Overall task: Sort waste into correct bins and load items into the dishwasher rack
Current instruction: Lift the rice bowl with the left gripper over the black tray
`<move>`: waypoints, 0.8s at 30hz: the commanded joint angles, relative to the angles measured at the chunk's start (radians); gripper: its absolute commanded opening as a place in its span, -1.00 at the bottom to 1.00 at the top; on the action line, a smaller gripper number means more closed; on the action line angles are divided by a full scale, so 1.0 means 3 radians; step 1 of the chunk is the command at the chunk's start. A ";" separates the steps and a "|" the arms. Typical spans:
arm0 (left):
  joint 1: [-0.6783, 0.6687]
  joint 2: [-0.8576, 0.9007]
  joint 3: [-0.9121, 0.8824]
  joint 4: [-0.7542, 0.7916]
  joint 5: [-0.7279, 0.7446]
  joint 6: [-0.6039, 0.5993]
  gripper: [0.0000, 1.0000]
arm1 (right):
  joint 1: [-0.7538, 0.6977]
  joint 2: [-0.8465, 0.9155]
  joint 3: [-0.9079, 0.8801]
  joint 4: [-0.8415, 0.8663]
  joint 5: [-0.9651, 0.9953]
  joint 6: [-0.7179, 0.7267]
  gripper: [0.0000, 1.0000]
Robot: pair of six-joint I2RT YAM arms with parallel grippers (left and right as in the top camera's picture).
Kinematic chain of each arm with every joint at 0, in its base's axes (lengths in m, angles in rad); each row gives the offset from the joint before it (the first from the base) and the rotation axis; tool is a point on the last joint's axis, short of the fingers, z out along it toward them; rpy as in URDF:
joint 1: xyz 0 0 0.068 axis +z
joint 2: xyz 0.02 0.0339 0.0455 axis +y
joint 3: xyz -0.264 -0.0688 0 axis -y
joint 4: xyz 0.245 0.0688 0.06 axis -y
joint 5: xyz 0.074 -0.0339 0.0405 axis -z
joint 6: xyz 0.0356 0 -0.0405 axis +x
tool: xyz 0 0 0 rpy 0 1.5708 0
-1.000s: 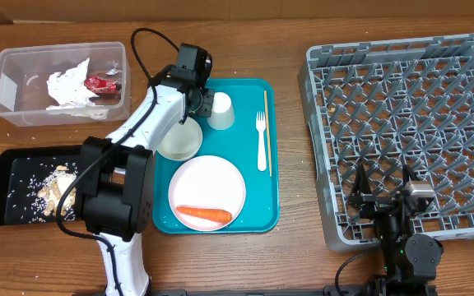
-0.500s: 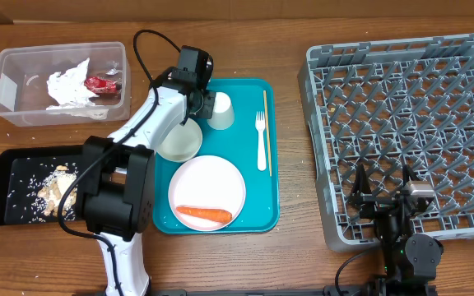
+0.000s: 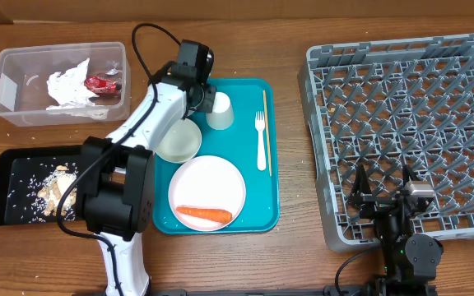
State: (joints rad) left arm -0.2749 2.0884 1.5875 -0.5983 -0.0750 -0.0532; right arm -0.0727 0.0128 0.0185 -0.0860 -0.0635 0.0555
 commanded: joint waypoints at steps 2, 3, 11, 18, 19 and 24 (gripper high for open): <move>-0.0048 -0.0117 0.0454 -0.0193 -0.0001 -0.0320 -0.92 | -0.0022 -0.0033 -0.0036 0.0022 -0.0005 -0.0001 0.99; -0.0050 -0.0148 0.0549 -0.0266 0.0001 -0.0406 -0.92 | -0.0022 -0.0033 -0.0036 0.0022 -0.0005 -0.0001 1.00; -0.0046 -0.0621 0.1147 -0.0830 0.0092 -0.0524 -0.92 | -0.0022 -0.0033 -0.0036 0.0022 -0.0006 -0.0001 1.00; 0.0209 -0.1350 0.1219 -0.1485 -0.0097 -0.0725 -0.92 | -0.0022 -0.0033 -0.0036 0.0022 -0.0005 -0.0001 1.00; 0.0291 -0.1425 0.1221 -0.1539 -0.0088 -0.0772 -0.92 | -0.0022 -0.0033 -0.0036 0.0022 -0.0005 -0.0001 1.00; 0.0900 -0.1736 0.1219 -0.2009 -0.0086 -0.1260 -0.92 | -0.0022 -0.0033 -0.0036 0.0022 -0.0005 -0.0001 1.00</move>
State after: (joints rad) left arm -0.1123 1.6154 1.9369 -1.1496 -0.0723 -0.3027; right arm -0.0723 0.0128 0.0185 -0.0853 -0.0639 0.0555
